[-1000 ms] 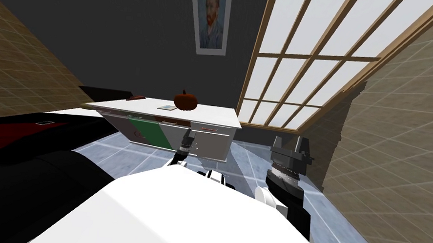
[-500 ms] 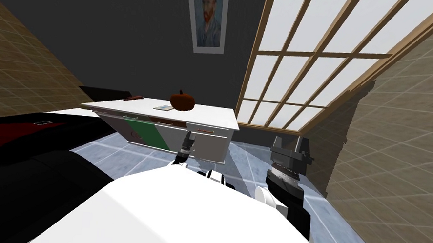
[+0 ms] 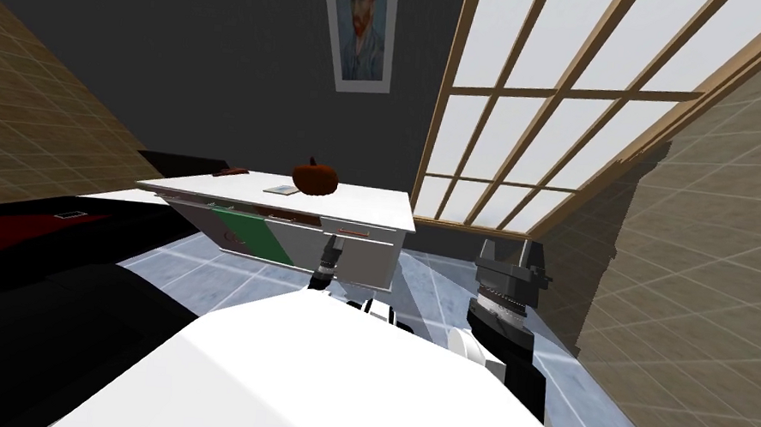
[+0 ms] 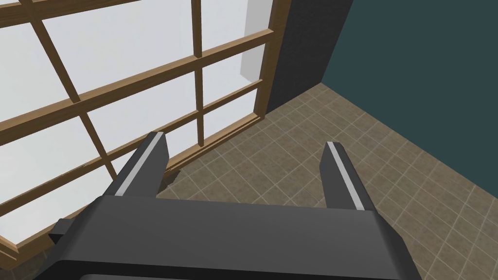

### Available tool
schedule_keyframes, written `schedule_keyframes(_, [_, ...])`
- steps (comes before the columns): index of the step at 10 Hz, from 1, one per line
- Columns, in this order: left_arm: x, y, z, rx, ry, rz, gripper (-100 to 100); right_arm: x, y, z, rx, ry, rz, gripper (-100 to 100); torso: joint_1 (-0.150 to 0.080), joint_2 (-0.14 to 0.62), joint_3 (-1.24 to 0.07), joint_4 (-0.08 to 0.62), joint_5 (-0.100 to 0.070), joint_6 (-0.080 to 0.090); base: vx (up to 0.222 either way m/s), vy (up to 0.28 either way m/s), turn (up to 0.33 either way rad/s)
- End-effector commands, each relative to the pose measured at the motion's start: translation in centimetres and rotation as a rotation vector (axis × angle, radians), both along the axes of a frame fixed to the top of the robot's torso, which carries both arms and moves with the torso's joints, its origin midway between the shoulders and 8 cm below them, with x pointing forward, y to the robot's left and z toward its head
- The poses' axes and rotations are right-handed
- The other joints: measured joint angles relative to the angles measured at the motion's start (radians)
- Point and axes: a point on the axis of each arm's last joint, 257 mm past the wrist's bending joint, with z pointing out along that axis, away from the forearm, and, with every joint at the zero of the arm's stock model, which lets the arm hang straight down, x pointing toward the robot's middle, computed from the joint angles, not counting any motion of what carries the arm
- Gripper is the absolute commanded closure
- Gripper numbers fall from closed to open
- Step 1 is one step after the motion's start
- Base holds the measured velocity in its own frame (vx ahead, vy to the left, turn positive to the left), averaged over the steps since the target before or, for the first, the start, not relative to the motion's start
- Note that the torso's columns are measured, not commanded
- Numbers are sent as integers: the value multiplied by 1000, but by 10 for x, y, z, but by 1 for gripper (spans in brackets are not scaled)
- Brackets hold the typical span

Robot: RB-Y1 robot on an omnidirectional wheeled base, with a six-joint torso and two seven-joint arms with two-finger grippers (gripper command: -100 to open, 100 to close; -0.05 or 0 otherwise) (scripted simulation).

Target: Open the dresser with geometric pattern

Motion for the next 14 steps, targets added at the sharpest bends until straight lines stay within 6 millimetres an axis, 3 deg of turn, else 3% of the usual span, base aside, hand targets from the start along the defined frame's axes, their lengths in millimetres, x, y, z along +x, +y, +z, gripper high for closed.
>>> schedule_keyframes(1, [-2, -1, -13, -6, 12, 4, -100, 0, 0, 0, 0, 0, 0, 0, 1, 1, 1, 0, 0, 0, 60, -45, 13])
schedule_keyframes(9, [-8, -12, -38, -52, 23, 16, -100, 0, 0, 0, 0, 0, 0, 0, 1, 2, 1, 0, 0, 0, 64, -58, 18])
schedule_keyframes(10, [2, 3, -38, -41, 20, 55, -100, 0, 0, 0, 0, 0, 0, 0, 2, 2, 1, 1, 0, 0, -61, 14, -283])
schedule_keyframes(11, [2, 4, -39, -41, 22, 55, -100, 0, 0, 0, 0, 0, 0, 0, 3, 6, 3, 1, 1, 1, -90, 32, -162])
schedule_keyframes(12, [9, 21, -36, -29, 14, 98, -100, 0, 0, 0, 0, 0, 0, 0, 3, 5, 3, 1, 1, 0, -129, 49, -262])
schedule_keyframes(13, [12, 20, -38, -31, 20, 96, -100, 0, 0, 0, 0, 0, 0, 0, 2, 5, 3, 1, 1, 0, -111, 44, -168])
schedule_keyframes(14, [19, 37, -32, -21, 6, 139, -100, 0, 0, 0, 0, 0, 0, 0, 1, 1, 1, 0, 0, 0, -112, 28, -272])
